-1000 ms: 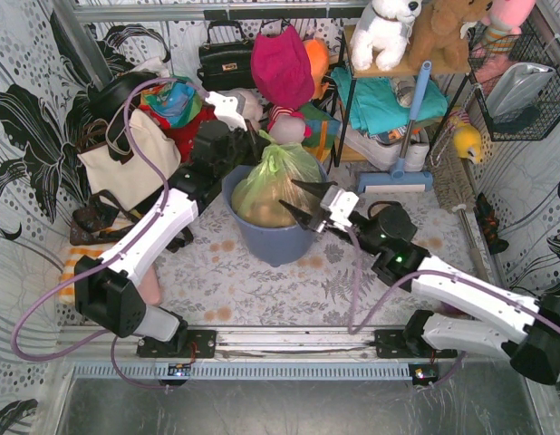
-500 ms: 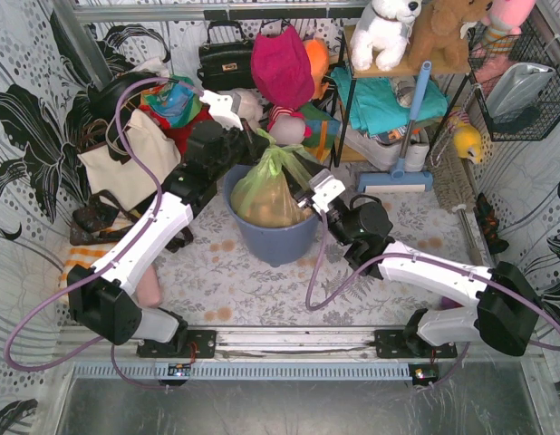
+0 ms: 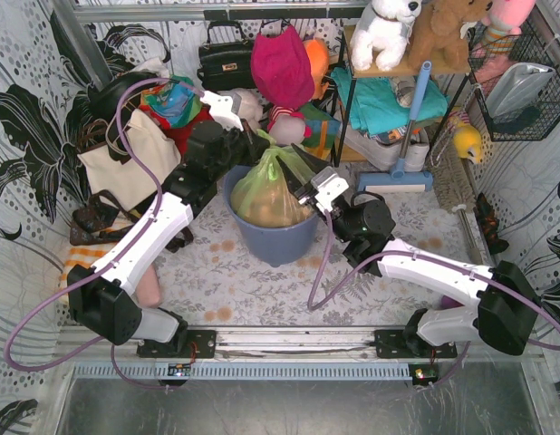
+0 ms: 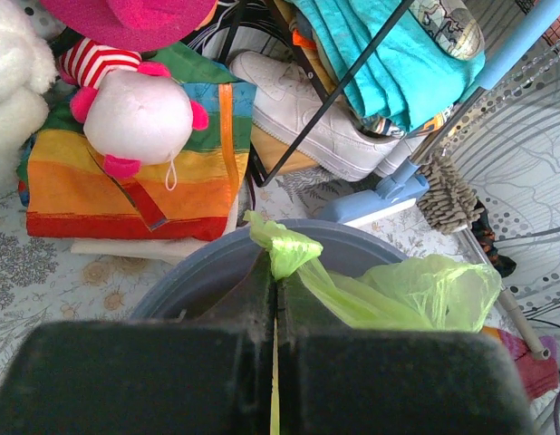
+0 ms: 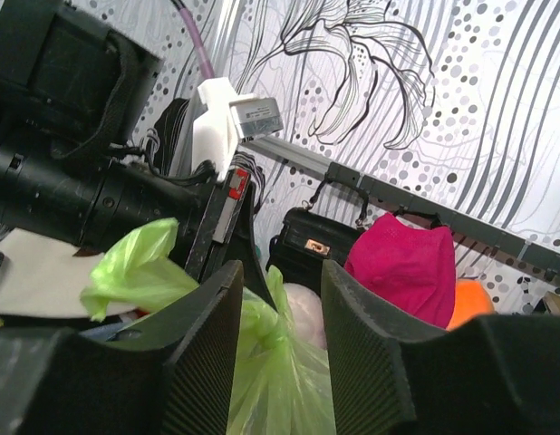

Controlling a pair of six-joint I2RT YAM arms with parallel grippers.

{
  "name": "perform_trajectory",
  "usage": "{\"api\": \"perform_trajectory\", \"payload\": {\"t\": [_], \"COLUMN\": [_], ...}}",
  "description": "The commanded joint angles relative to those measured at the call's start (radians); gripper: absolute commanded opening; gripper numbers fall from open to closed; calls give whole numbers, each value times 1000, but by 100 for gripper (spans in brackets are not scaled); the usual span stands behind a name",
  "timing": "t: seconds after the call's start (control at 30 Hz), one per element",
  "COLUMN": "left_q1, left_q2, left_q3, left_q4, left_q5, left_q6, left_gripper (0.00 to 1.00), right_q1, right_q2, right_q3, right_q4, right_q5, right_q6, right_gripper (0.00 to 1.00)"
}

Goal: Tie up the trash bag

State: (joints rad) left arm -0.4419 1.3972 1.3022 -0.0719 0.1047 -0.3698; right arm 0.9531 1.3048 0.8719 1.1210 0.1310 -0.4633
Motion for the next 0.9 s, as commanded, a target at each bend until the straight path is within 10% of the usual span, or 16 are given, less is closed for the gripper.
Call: {"api": "perform_trajectory", "payload": {"t": [0.0, 0.87], "left_q1": [5, 5], "left_q2": [-27, -17], "left_q3": [-10, -7], "left_q4": [17, 15], "left_q5": [4, 9], "left_q6": [-3, -4], "left_gripper": [0, 0], "right_q1": [5, 16], "right_q2": [-70, -26], "right_q3": [-45, -25], "right_q4": [-42, -23], "right_q5": [-17, -54], "right_q6": [-53, -63], "right_gripper": [42, 44]}}
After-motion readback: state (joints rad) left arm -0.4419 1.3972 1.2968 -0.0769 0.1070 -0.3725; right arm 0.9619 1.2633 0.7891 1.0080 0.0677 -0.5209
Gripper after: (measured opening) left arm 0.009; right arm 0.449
